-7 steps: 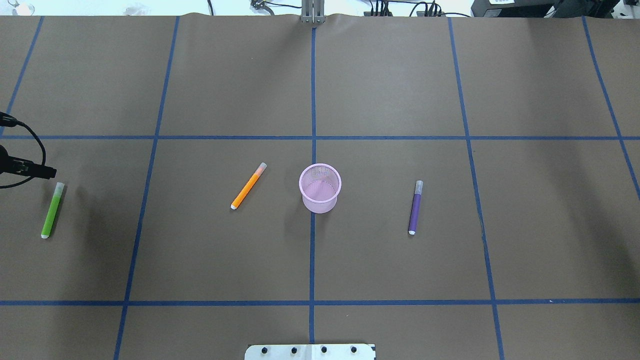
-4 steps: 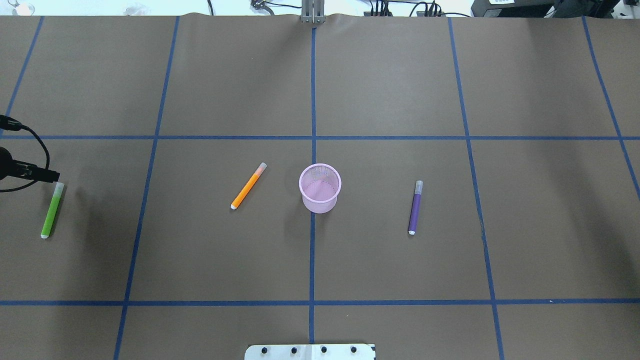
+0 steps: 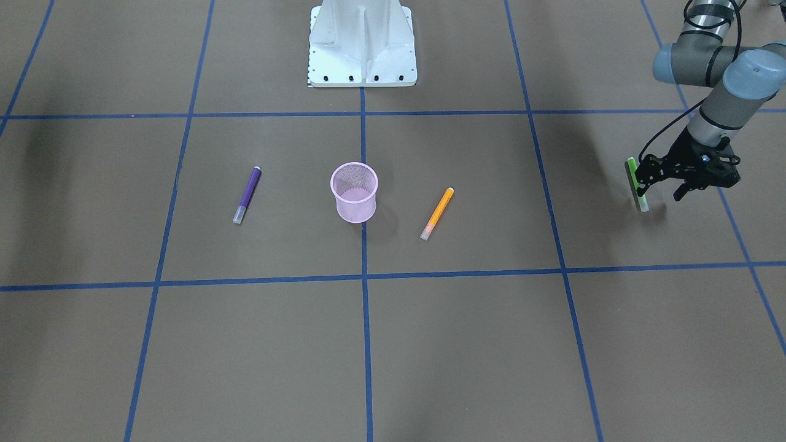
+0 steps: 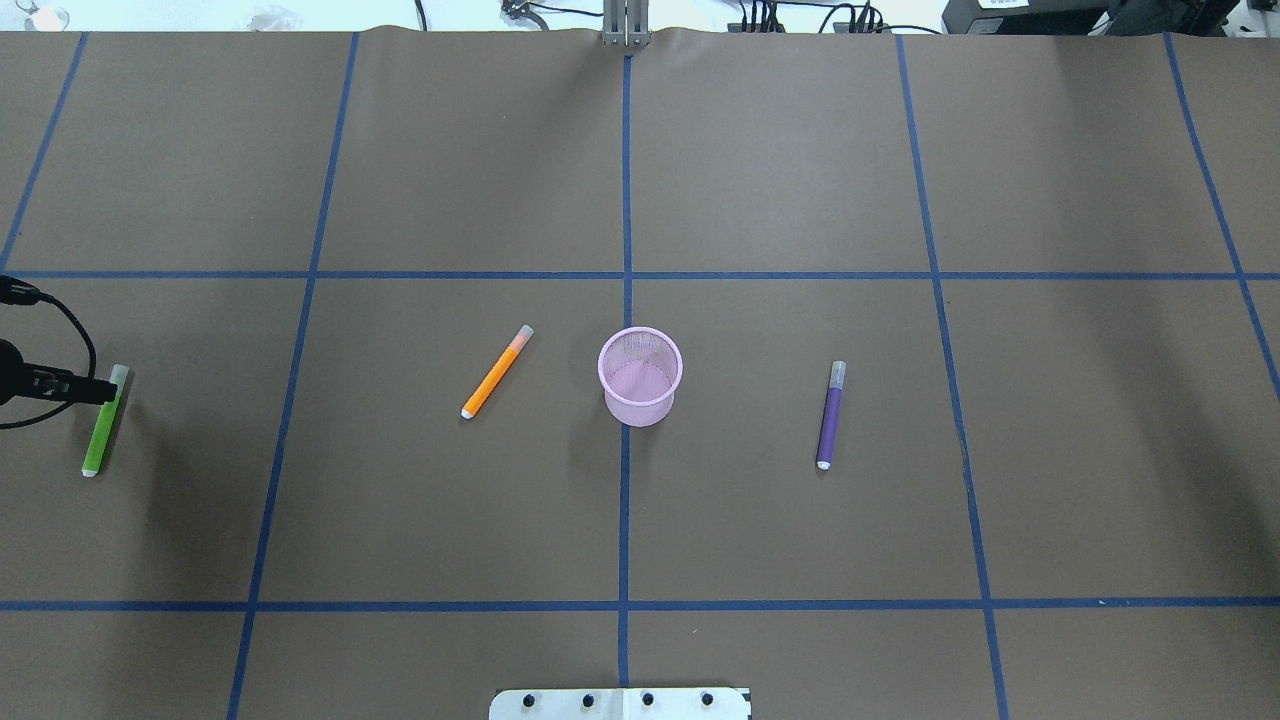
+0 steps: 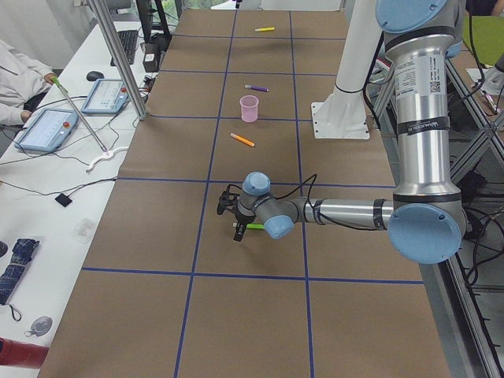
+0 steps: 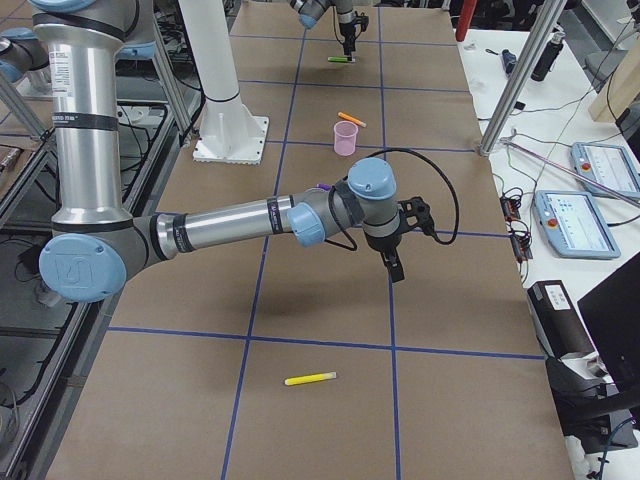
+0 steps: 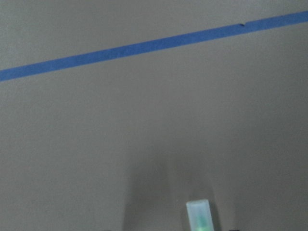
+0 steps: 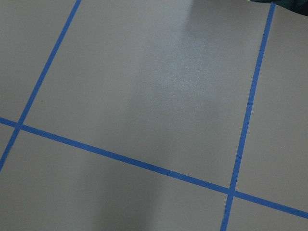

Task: Collect pens into pen holder
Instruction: 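Lower the left gripper onto the green marker and close on it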

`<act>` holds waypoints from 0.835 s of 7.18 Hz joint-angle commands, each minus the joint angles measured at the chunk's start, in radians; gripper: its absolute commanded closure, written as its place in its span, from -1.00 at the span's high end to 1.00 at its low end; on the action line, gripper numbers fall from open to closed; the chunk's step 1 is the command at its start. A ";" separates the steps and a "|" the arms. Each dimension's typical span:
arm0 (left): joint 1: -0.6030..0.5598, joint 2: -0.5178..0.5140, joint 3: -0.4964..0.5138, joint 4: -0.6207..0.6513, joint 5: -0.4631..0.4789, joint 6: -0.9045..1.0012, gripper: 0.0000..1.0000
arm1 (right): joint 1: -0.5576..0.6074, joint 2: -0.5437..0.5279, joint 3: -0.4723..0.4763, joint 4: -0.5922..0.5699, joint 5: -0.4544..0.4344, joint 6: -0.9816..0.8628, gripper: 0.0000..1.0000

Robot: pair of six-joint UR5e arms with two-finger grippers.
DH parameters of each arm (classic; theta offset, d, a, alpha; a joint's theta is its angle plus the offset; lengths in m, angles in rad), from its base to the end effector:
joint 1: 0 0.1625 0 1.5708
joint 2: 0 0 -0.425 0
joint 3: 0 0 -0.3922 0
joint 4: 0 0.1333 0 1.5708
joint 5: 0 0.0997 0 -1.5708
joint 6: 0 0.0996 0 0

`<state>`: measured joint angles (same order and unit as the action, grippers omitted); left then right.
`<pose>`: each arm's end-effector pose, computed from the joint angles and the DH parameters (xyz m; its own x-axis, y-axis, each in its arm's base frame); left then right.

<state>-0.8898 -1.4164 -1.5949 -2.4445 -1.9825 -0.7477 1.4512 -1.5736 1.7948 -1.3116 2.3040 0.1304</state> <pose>0.2162 -0.4152 0.6331 0.7122 0.1885 -0.6762 0.0284 0.9548 0.2960 0.0060 -0.5084 0.5210 0.7086 -0.2779 0.6486 0.0138 0.9245 0.3810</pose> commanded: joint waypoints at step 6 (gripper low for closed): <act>0.058 -0.006 -0.014 0.005 0.039 -0.045 0.07 | 0.000 -0.002 -0.005 0.000 -0.002 0.000 1.00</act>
<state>-0.8390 -1.4202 -1.6101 -2.4396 -1.9497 -0.7918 1.4512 -1.5754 1.7916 -1.3116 2.3031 0.1303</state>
